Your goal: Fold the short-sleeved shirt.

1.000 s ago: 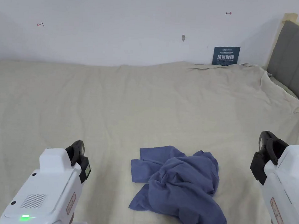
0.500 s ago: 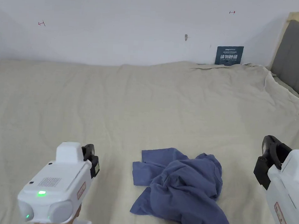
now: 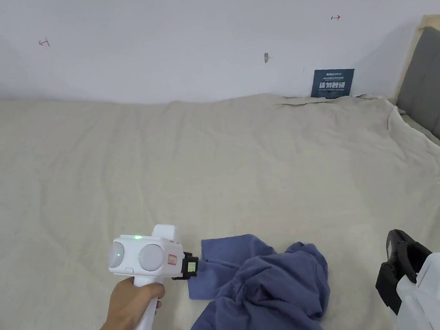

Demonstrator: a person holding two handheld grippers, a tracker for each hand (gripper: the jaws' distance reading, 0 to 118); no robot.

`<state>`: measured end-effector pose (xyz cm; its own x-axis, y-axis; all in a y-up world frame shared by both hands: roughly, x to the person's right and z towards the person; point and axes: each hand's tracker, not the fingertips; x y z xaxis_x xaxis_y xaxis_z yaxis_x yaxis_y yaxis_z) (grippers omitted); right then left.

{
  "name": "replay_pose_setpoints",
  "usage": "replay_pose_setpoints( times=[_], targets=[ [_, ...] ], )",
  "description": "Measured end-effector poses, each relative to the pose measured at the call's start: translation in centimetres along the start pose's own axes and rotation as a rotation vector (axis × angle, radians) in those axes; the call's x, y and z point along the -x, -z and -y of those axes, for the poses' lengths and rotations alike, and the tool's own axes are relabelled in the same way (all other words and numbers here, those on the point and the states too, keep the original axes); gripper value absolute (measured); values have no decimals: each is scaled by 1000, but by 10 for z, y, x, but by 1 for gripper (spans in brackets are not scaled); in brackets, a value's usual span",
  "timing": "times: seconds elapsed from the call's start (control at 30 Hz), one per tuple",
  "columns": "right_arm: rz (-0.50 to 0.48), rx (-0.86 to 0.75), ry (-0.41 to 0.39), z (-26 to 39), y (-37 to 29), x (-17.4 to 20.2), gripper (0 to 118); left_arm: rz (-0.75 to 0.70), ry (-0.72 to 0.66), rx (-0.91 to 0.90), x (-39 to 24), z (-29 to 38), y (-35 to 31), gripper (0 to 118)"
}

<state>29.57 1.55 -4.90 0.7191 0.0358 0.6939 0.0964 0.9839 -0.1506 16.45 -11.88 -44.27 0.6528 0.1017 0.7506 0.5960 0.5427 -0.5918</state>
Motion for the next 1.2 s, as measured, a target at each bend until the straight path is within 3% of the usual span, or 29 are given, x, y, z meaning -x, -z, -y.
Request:
replay_pose_setpoints(
  times=[0.03,0.1,0.37,0.4,0.43,0.53,0.6,0.73,0.9,0.97,1.0,1.03,1.07,1.1,1.2],
  targets=[
    [3,5,-2,2,2,-2,0,-10,21,25,-3,-2,11,78],
    [12,19,-1,7,7,-7,0,-27,20,54,-6,-7,28,86],
    [45,63,-4,17,20,-18,0,-84,67,133,-21,-7,59,81],
    [45,66,-3,18,21,-19,0,-89,77,130,-24,-7,57,77],
    [44,69,-3,18,23,-19,0,-92,98,126,-27,-7,54,66],
    [44,75,-7,19,26,-19,0,-54,155,105,-33,-7,47,18],
    [41,76,-6,18,28,-18,0,-43,158,102,-34,-7,44,5],
    [25,95,-6,16,45,-18,0,8,99,29,-31,-7,22,1],
    [-34,234,-10,19,106,-21,0,61,88,-31,-27,-4,-16,1],
    [-73,338,-6,24,141,-21,12,69,89,-45,-25,-2,-24,1],
    [-93,388,9,28,159,-21,27,70,88,-48,-25,-1,-26,1],
    [-115,457,28,34,178,-21,54,71,86,-55,-23,0,-29,1],
    [-139,491,87,41,196,-21,71,76,81,-59,-22,1,-28,1],
    [-134,536,97,48,211,-20,80,77,75,-61,-20,1,-29,1],
    [-141,634,70,68,251,-14,82,89,52,-65,-15,2,-31,1]
  ],
)
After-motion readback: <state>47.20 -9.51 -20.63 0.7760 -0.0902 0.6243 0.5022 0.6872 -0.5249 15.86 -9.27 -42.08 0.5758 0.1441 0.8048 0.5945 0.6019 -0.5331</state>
